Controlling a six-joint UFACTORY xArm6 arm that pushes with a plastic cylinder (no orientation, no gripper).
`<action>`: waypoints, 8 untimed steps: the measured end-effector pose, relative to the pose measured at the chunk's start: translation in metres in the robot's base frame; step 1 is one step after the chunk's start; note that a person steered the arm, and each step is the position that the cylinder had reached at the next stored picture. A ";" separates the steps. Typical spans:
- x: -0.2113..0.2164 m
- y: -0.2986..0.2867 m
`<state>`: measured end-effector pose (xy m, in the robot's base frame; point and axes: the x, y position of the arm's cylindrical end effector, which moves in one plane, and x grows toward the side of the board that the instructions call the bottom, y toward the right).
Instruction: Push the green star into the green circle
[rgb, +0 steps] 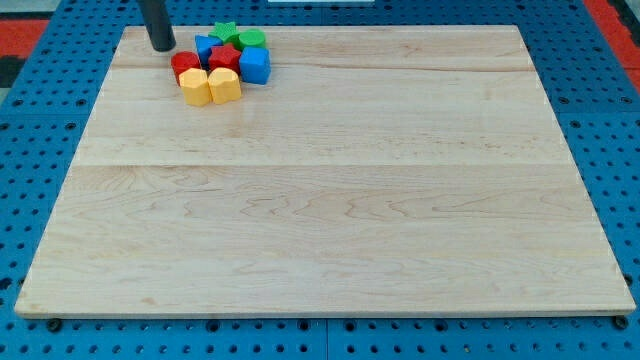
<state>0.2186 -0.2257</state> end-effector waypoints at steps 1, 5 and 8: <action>-0.027 0.030; -0.018 0.083; -0.004 0.073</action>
<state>0.2142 -0.1527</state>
